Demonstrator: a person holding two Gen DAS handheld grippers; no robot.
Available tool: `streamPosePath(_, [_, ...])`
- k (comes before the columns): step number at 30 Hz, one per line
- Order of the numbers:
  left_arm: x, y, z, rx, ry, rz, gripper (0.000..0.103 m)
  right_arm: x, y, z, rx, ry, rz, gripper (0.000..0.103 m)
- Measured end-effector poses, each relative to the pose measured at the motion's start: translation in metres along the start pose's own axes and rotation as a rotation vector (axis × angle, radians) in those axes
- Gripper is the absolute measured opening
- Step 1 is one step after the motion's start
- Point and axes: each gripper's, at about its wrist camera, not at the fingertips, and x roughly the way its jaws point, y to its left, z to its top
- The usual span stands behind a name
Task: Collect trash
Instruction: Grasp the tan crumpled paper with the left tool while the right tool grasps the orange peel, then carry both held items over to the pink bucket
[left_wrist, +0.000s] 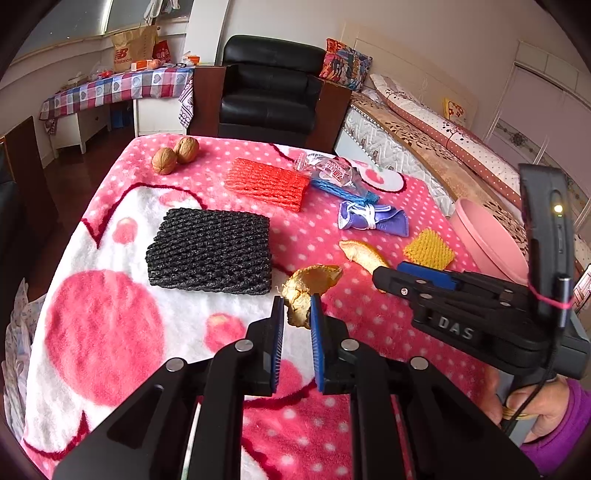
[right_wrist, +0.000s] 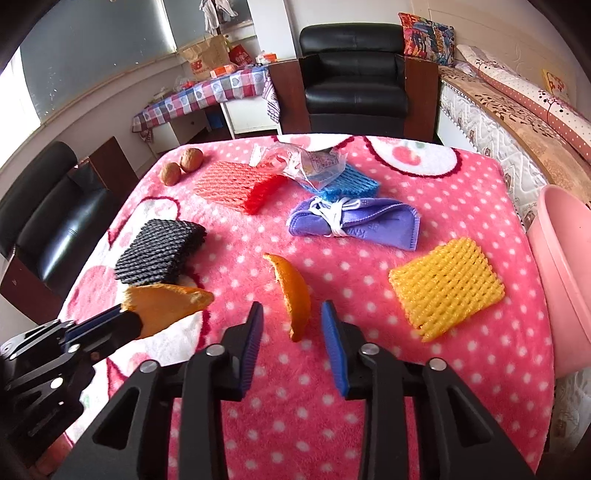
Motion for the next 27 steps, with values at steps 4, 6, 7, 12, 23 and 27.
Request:
streamPosePath(4, [-0.004, 0.000, 0.000, -0.001, -0.006, 0.000, 0.014, 0.007, -0.005, 0.000, 0.021, 0.031, 0.000, 0.011])
streamPosePath(6, [-0.005, -0.001, 0.000, -0.002, -0.009, 0.000, 0.014, 0.005, -0.008, -0.001, 0.029, 0.027, 0.007, 0.008])
streamPosePath(7, [-0.006, -0.001, 0.000, -0.002, -0.011, -0.001, 0.014, 0.003, -0.009, -0.002, 0.035, 0.023, 0.011, 0.007])
streamPosePath(12, [-0.012, -0.007, 0.001, 0.007, -0.023, -0.009, 0.014, -0.013, -0.012, -0.008, 0.049, -0.001, 0.032, 0.006])
streamPosePath(23, [-0.025, -0.035, 0.010, 0.051, -0.061, -0.034, 0.014, -0.072, -0.032, -0.019, 0.090, -0.119, 0.037, 0.005])
streamPosePath(27, [-0.028, -0.049, 0.013, 0.059, -0.085, -0.040, 0.014, -0.091, -0.047, -0.021, 0.121, -0.164, 0.029, 0.005])
